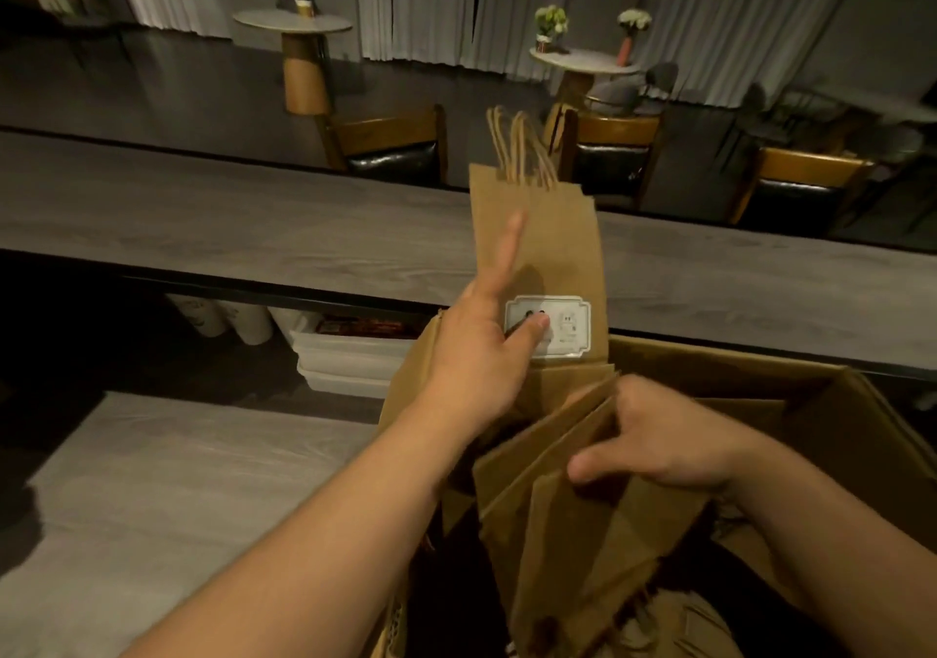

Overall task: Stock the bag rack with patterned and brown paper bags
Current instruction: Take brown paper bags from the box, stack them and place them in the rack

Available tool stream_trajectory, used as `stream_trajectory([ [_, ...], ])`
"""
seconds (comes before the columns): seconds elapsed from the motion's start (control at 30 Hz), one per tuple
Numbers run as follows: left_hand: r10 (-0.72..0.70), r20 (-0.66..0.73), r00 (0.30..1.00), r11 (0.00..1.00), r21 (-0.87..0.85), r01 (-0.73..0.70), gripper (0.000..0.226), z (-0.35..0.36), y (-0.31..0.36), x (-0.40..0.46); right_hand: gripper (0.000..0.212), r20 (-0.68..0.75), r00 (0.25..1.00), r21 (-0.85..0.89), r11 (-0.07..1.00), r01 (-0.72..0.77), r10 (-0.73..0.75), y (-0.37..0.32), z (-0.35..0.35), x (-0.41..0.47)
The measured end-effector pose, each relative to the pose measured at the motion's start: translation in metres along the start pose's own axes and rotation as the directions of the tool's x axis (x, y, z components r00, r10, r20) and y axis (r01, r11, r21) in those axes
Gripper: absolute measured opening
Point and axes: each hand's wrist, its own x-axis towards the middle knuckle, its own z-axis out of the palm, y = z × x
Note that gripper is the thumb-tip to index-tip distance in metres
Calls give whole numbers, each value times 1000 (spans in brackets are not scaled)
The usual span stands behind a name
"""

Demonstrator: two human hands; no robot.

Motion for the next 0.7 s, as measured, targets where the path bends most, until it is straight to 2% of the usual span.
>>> stream_trajectory([
  [0.07, -33, 58, 998, 998, -49, 36, 53, 0, -2, 0, 25, -216, 975, 173, 981, 91, -52, -7, -21, -19],
  [0.13, -95, 115, 989, 992, -72, 104, 27, 1, 3, 0, 42, -404, 913, 289, 938, 189, -59, -9, -36, -27],
  [0.2, -170, 141, 975, 972, -139, 190, 34, 1, 8, -1, 62, -543, 840, 389, 881, 268, -16, -5, -44, -20],
  [0.23, -219, 168, 961, 947, -202, 251, 43, 1, 11, -1, 63, -604, 796, 435, 848, 304, 24, -3, -45, -17],
  [0.3, -244, 268, 932, 909, -272, 316, 52, -1, 10, -2, 51, -686, 718, 488, 805, 337, 115, 0, -42, -8],
  [0.37, -236, 325, 916, 884, -319, 341, 42, 1, 7, -3, 48, -715, 680, 500, 798, 336, 162, 2, -34, 0],
  [0.43, -272, 309, 911, 852, -363, 377, 34, 0, 6, -1, 53, -711, 685, 502, 797, 336, 160, 4, -26, 5],
  [0.5, -337, 300, 892, 820, -372, 435, 32, 0, 4, 2, 53, -727, 668, 468, 827, 313, 159, 4, -22, 7],
  [0.6, -378, 346, 859, 760, -413, 501, 42, 1, 0, 5, 54, -784, 606, 353, 900, 257, 135, 1, -13, 11],
  [0.7, -371, 342, 863, 786, -379, 488, 26, 4, -2, 5, 76, -847, 520, 225, 961, 160, 111, -1, 1, 17],
])
